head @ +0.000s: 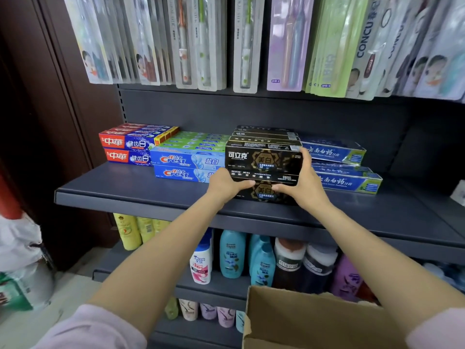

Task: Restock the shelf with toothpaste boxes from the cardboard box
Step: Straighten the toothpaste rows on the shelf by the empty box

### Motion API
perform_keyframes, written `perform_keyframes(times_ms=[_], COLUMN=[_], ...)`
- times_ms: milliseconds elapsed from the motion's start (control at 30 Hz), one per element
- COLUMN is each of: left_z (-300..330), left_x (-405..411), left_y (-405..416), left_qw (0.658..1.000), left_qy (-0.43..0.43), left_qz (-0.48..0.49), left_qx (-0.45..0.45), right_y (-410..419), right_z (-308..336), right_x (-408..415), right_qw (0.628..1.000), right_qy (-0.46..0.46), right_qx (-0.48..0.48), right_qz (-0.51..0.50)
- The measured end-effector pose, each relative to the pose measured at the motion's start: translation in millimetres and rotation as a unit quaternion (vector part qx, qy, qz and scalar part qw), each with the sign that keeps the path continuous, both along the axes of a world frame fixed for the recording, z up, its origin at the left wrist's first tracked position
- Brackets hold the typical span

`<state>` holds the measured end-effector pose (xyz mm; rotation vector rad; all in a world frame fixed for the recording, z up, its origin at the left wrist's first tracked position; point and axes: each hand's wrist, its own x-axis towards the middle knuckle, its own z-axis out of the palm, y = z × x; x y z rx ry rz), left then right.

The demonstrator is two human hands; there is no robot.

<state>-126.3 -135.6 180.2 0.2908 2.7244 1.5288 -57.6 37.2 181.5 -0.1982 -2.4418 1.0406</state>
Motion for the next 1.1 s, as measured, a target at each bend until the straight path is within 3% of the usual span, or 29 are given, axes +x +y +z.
perform_keyframes(times_ms=[167, 400, 633, 700, 800, 867, 967, 1100], left_z=[12, 26, 26, 27, 30, 30, 27, 26], left_x=[6, -15, -18, -16, -17, -20, -28, -34], left_y=[3, 6, 6, 4, 3, 1, -4, -2], left_qw=[0.99, 0.994, 0.985, 0.956, 0.899, 0.867, 0.826, 0.815], left_qy=[0.089, 0.105, 0.15, 0.246, 0.368, 0.369, 0.378, 0.396], left_qz=[0.101, 0.039, 0.056, 0.063, -0.047, -0.12, -0.145, -0.129], left_qx=[0.038, 0.009, -0.065, -0.146, -0.233, -0.312, -0.393, -0.403], right_y=[3, 2, -1, -3, -5, -6, -5, -4], right_z=[6, 19, 22, 24, 28, 29, 30, 30], right_x=[1, -8, -6, -5, -6, -7, -10, -13], right_qw=[1.0, 0.997, 0.997, 0.996, 0.992, 0.988, 0.986, 0.985], right_qy=[-0.015, -0.07, -0.073, -0.078, -0.101, -0.124, -0.132, -0.138], right_qx=[-0.018, 0.01, 0.027, 0.035, 0.07, 0.088, 0.093, 0.094], right_qz=[-0.006, -0.025, -0.021, -0.016, -0.012, -0.019, -0.027, -0.035])
